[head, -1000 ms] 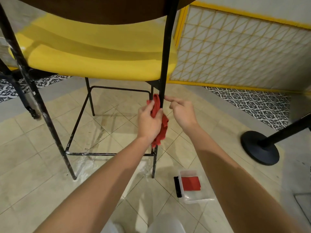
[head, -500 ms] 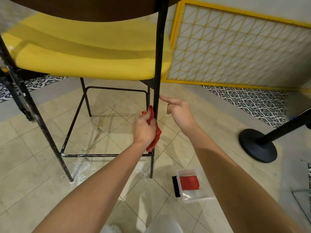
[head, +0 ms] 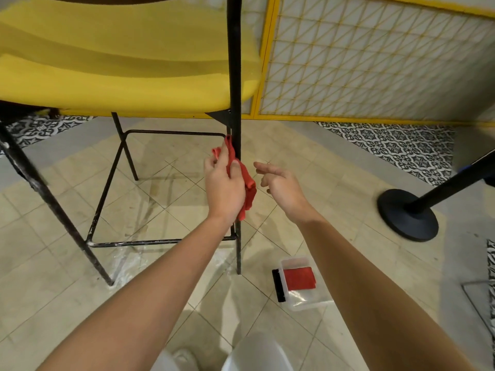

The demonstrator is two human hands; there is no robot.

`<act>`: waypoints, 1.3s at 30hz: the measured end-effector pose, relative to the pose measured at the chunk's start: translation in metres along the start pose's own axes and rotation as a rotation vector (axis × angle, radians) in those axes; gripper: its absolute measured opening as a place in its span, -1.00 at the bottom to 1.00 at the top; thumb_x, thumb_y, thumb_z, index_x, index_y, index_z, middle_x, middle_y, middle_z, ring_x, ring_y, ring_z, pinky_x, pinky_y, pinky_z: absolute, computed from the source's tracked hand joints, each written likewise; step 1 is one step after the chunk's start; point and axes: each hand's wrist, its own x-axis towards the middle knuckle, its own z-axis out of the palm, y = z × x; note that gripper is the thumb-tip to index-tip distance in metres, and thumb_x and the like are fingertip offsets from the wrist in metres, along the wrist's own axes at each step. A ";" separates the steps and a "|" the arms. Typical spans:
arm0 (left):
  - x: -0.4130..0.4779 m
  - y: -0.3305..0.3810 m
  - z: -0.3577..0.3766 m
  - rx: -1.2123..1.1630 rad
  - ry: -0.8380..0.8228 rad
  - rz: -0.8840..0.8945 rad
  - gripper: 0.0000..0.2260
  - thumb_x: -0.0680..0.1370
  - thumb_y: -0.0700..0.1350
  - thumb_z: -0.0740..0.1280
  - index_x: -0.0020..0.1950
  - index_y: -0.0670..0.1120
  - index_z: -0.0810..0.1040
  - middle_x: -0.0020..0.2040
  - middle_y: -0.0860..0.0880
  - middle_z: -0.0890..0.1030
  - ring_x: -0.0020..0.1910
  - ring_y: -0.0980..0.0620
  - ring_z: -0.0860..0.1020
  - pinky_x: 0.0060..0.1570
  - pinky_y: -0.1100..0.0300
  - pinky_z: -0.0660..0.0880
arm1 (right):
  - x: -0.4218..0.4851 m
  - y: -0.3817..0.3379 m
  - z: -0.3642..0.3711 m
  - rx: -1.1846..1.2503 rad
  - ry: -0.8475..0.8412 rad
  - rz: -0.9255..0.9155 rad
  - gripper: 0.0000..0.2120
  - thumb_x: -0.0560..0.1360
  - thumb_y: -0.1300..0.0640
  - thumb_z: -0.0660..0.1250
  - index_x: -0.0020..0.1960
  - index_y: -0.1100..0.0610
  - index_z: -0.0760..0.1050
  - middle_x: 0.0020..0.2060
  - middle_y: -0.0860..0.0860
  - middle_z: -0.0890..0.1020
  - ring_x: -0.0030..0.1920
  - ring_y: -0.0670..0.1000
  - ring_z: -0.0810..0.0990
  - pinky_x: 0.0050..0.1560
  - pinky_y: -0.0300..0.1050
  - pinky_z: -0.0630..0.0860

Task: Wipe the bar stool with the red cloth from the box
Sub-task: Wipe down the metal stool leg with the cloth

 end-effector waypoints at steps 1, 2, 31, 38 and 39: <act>0.002 0.000 -0.002 -0.037 0.010 0.007 -0.61 0.64 -0.15 0.14 0.48 -0.01 0.28 0.17 -0.02 0.35 0.03 0.15 0.43 0.18 0.23 0.42 | 0.000 0.001 -0.001 0.001 -0.005 -0.001 -0.52 0.46 0.35 0.14 0.33 0.10 0.46 0.30 0.03 0.50 0.34 -0.04 0.38 0.39 -0.04 0.30; 0.002 -0.001 -0.003 -0.077 -0.003 -0.001 -0.60 0.63 -0.17 0.15 0.48 -0.01 0.29 0.16 0.01 0.35 0.01 0.22 0.44 0.16 0.25 0.44 | -0.001 0.003 -0.002 0.001 -0.009 0.003 -0.52 0.46 0.35 0.14 0.33 0.10 0.47 0.30 0.02 0.50 0.34 -0.04 0.38 0.39 -0.05 0.30; 0.001 -0.057 0.004 -0.052 -0.376 -0.316 -0.47 0.52 -0.37 0.17 0.46 -0.04 0.26 0.17 -0.15 0.43 -0.09 0.08 0.51 -0.30 0.39 0.45 | 0.008 0.031 0.017 0.012 -0.010 0.052 -0.53 0.47 0.35 0.12 0.32 0.07 0.47 0.28 0.02 0.50 0.23 -0.11 0.38 0.18 -0.24 0.24; -0.007 -0.045 0.013 -0.141 -0.177 -0.178 -0.43 0.55 -0.33 0.20 0.50 0.04 0.16 0.23 -0.02 0.35 0.01 0.16 0.47 -0.08 0.39 0.46 | 0.006 0.034 0.014 0.009 0.003 0.053 -0.54 0.48 0.35 0.12 0.32 0.08 0.46 0.27 0.04 0.51 0.27 -0.05 0.41 0.20 -0.23 0.29; -0.007 -0.047 0.015 -0.095 -0.193 -0.196 -0.45 0.55 -0.33 0.20 0.49 0.00 0.17 0.22 -0.03 0.34 -0.01 0.17 0.47 -0.12 0.40 0.44 | 0.005 0.035 0.013 0.002 0.002 0.055 -0.54 0.48 0.35 0.12 0.32 0.08 0.46 0.27 0.04 0.51 0.25 -0.06 0.40 0.19 -0.23 0.28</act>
